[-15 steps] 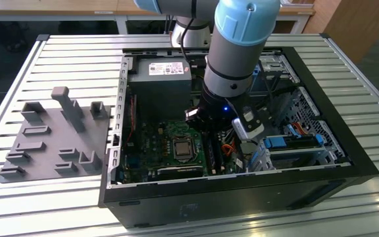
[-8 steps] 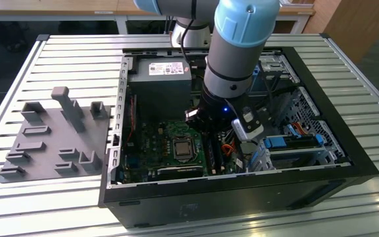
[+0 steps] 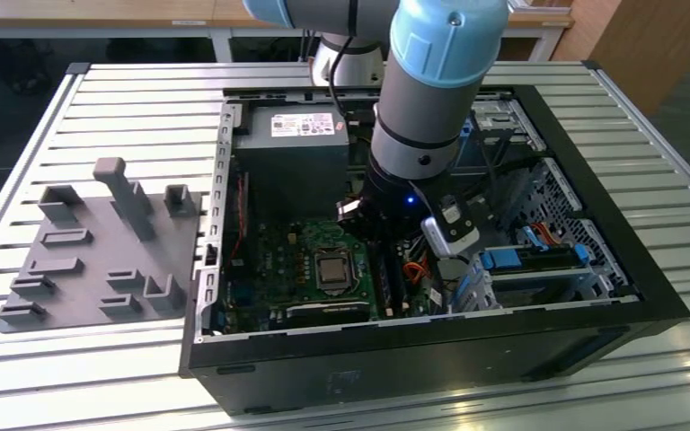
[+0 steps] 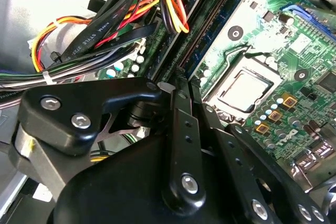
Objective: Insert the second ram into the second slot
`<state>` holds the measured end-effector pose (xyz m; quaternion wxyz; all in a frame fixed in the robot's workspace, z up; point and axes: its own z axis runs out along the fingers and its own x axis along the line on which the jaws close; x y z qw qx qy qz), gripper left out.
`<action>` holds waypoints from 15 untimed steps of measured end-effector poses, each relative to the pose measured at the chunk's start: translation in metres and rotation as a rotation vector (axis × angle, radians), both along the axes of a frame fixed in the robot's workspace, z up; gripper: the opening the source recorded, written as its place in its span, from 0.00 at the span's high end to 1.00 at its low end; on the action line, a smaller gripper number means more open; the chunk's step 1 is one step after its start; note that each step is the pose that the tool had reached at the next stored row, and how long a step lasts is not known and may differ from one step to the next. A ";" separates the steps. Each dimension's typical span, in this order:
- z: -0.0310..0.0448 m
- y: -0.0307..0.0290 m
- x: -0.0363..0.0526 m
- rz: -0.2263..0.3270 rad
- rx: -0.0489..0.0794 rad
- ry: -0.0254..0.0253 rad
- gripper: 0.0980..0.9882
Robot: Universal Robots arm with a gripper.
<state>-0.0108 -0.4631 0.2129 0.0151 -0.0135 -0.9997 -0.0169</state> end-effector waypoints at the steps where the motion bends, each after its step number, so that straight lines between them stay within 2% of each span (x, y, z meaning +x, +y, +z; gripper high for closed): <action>1: 0.0000 0.0000 0.0000 0.000 0.000 0.0000 0.95; 2: 0.0000 0.0000 0.0000 0.000 0.000 0.0000 0.95; 3: 0.0000 0.0000 0.0000 0.000 0.000 0.0000 0.88; 6: 0.0017 0.0000 0.0000 0.000 0.000 -0.0001 0.88; 14: 0.0208 0.0000 0.0000 0.000 0.000 0.0004 0.88; 15: 0.0213 0.0000 0.0002 0.000 0.000 0.0012 0.88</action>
